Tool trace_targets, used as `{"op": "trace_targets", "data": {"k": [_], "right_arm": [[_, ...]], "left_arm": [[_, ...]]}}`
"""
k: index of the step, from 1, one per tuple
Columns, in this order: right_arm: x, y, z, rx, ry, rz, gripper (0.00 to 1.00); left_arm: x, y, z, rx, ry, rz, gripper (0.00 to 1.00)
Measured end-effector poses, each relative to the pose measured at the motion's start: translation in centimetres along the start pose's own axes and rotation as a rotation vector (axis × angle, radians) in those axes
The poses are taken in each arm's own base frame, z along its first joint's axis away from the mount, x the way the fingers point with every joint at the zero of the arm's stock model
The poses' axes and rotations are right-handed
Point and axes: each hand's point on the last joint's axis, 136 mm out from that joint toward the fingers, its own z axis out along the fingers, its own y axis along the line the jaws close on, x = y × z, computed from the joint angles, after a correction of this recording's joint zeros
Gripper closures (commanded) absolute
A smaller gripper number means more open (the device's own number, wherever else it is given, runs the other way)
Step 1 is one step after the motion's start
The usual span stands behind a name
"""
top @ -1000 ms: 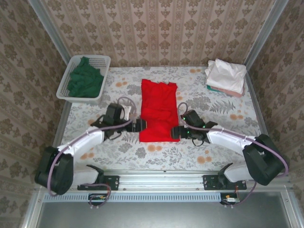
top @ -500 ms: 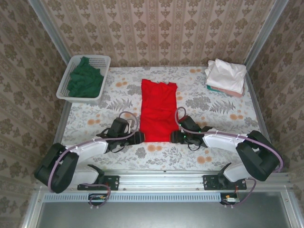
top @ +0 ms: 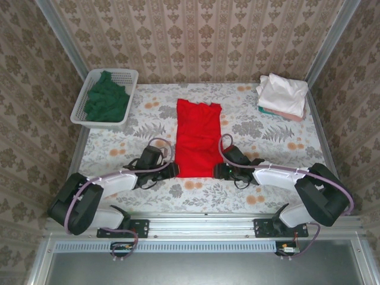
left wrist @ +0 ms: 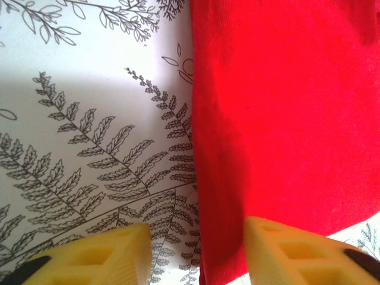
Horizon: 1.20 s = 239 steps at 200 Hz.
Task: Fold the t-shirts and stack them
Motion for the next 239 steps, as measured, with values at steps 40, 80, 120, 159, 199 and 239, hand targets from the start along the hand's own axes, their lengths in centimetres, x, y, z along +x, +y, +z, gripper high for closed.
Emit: {"op": "trace_targets", "data": {"k": [40,80,120,159,199,239], "right_arm": [[0.2,0.5,-0.3,-0.009,0.009,-0.018,0.42],[-0.5,1.1,-1.0,-0.025,-0.010,-0.033,0.41],[0.0,0.7,-0.4,-0.007,0.011,-0.037,0.41],[0.0,0.5,-0.3,0.000,0.013,-0.038,0.36],[0.5,0.0,-0.2,0.011,0.022,-0.035,0.55],[0.4,0.5,-1.0,-0.016,0.003,-0.033,0.82]], "left_arm": [[0.4,-2.6,0.8,0.078,0.039,0.036,0.66],[0.9,-4.2,0.8,0.128,0.074,0.059,0.60],[1.4,-3.8,0.8,0.125,0.085,0.040,0.58],[2.2,-3.4,1.0,0.113,0.099,0.036,0.67],[2.9,-3.2,1.0,0.107,0.115,0.023,0.91],[3.1,-4.1,0.6,0.134,0.113,0.037,1.00]]}}
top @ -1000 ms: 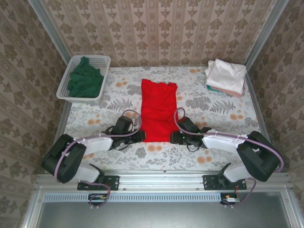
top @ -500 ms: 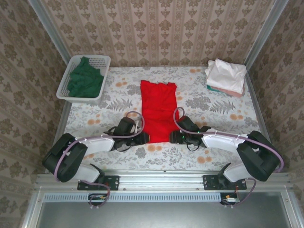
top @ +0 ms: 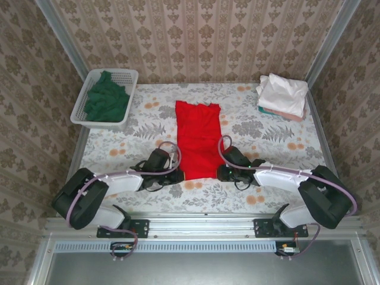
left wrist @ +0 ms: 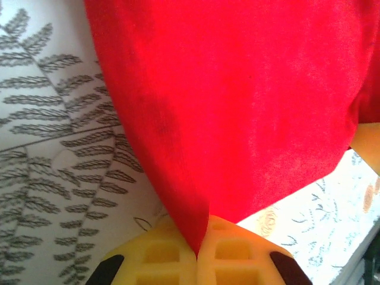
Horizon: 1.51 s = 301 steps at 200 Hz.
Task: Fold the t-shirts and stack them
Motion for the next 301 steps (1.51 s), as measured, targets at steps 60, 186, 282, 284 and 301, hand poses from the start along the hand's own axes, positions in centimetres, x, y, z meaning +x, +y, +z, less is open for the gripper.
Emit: {"op": "trace_targets", "data": {"k": [60,186,282,284,301], "right_arm": [[-0.9,1.3,-4.6,-0.079,-0.096,0.001,1.00],[-9.5,6.9,-10.4,-0.139,-0.233,-0.079,1.00],[-19.8,6.1,-4.2,-0.113,-0.210,-0.012,1.00],[-19.9,6.1,-4.1,-0.113,-0.210,-0.011,1.00],[-21.1,5.8,-3.4,-0.110,-0.207,-0.001,1.00]], "left_arm": [[-0.8,-5.1,-4.0,0.119,-0.111,0.100,1.00],[-6.0,-6.0,-10.9,0.041,-0.298,0.071,1.00],[-20.1,-4.6,-11.0,0.010,-0.351,0.044,1.00],[-20.3,-4.5,-10.9,0.011,-0.350,0.044,1.00],[-22.4,-3.7,-9.5,0.016,-0.321,0.033,1.00]]}}
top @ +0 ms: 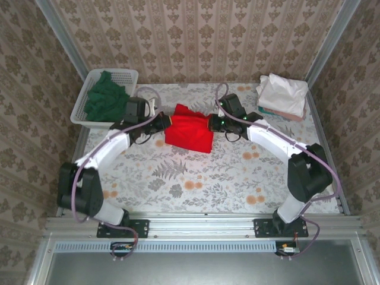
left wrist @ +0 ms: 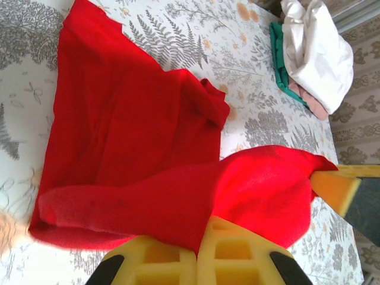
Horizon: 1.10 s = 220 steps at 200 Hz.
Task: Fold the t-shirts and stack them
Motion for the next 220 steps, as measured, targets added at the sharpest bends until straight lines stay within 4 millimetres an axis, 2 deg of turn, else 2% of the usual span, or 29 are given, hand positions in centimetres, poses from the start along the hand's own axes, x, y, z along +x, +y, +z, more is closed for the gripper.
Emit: {"op": "trace_targets", "data": {"k": [19,33,40,48,67,75,88,104,123,132,156,172,188,204,220], "right_arm": [[-1.0,-0.9,1.0,0.013,0.001,0.017,1.00],[-1.4,-1.7,1.7,0.020,0.006,0.033,1.00],[-1.5,-2.1,2.0,0.022,0.010,0.040,1.00],[-1.8,-2.5,2.5,0.027,0.014,0.049,1.00],[-2.6,-3.3,4.2,0.025,0.028,0.066,1.00],[-3.1,-3.5,5.0,0.022,0.031,0.069,1.00],[-3.9,-3.9,6.7,0.018,0.036,0.077,1.00],[-4.2,-4.6,8.4,0.027,0.048,0.087,1.00],[-3.9,-5.6,10.0,0.044,0.068,0.095,0.89],[-3.6,-6.1,10.5,0.057,0.077,0.099,0.80],[-3.6,-6.8,10.6,0.085,0.082,0.088,0.73],[-4.6,-6.8,10.1,0.102,0.064,0.073,0.68],[-6.0,-6.7,9.5,0.122,0.034,0.054,0.45],[-6.9,-6.7,8.9,0.149,0.010,0.019,0.43],[-7.1,-6.8,8.1,0.190,-0.002,-0.013,0.43]], "left_arm": [[-1.0,1.0,2.1,0.006,0.036,-0.018,1.00],[-1.6,1.6,3.5,0.007,0.058,-0.024,0.92],[-1.9,1.8,4.1,0.005,0.066,-0.027,0.97],[-2.3,1.8,4.7,0.010,0.073,-0.024,0.97],[-3.5,1.9,5.9,0.017,0.071,-0.015,0.90],[-3.9,2.1,6.2,0.015,0.071,-0.016,0.84],[-4.7,2.6,6.7,0.011,0.070,-0.023,0.89],[-5.7,3.5,7.3,0.007,0.072,-0.037,0.73],[-6.5,5.1,8.0,-0.015,0.077,-0.057,0.68],[-6.6,6.0,8.0,-0.028,0.080,-0.062,0.62],[-6.4,7.7,7.4,-0.082,0.096,-0.072,0.60],[-6.3,8.3,7.1,-0.112,0.103,-0.062,0.60],[-6.0,8.4,6.9,-0.134,0.113,-0.039,0.58],[-5.5,8.1,6.9,-0.157,0.128,0.002,0.56],[-5.1,6.6,7.4,-0.168,0.150,0.077,0.56]]}}
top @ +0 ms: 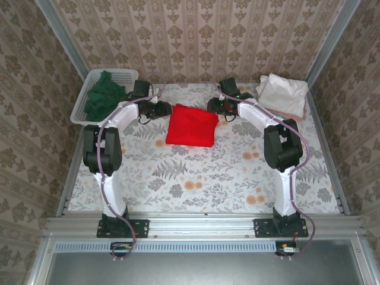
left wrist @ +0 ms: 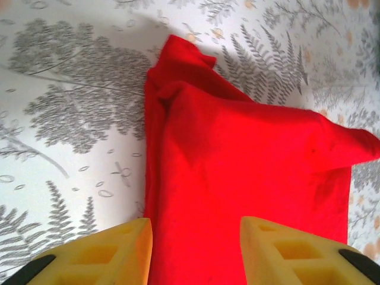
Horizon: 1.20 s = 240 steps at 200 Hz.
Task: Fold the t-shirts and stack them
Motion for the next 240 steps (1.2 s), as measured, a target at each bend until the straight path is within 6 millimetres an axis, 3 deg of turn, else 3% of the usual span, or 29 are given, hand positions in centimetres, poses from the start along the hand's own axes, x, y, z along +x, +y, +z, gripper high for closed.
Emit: {"op": "trace_targets", "data": {"k": [18,39,54,69,85,99,130,159,173,194,214,240], "right_arm": [[0.6,0.6,-1.3,0.029,-0.019,-0.049,0.43],[2.1,3.6,-2.3,-0.030,-0.016,-0.111,0.53],[2.6,6.0,-1.8,-0.094,0.002,-0.138,0.60],[2.0,6.9,-0.1,-0.129,0.014,-0.134,0.63],[1.4,6.2,2.3,-0.132,0.028,-0.103,0.65],[1.8,4.3,4.4,-0.115,0.063,-0.051,0.65],[3.1,0.1,7.4,-0.059,0.142,0.048,0.64],[1.9,-0.9,7.4,-0.057,0.134,0.079,0.63],[1.6,-1.2,7.2,-0.054,0.131,0.084,0.63],[1.3,-1.3,6.6,-0.053,0.128,0.085,0.62],[0.7,-0.8,5.0,-0.055,0.104,0.068,0.61],[-0.7,1.9,1.8,-0.099,0.043,0.024,0.61]], "left_arm": [[-0.4,-2.8,0.9,0.025,0.007,0.085,0.58],[-1.7,-4.8,3.4,0.073,0.013,0.143,0.61],[-2.4,-3.9,5.9,0.076,0.032,0.141,0.64],[-2.1,-2.2,8.2,0.065,0.062,0.123,0.64],[-0.8,0.1,10.0,0.048,0.112,0.084,0.65],[-0.1,1.1,10.7,0.061,0.133,0.057,0.65],[-0.8,1.6,10.4,0.082,0.112,0.042,0.66],[-0.9,1.8,10.3,0.095,0.103,0.038,0.65],[-0.8,1.9,9.6,0.088,0.095,0.034,0.56],[-0.8,2.2,7.2,0.056,0.062,0.030,0.55],[-1.4,1.5,3.5,0.030,-0.017,0.053,0.53],[-2.1,-0.7,-0.7,0.038,-0.145,0.114,0.53]]}}
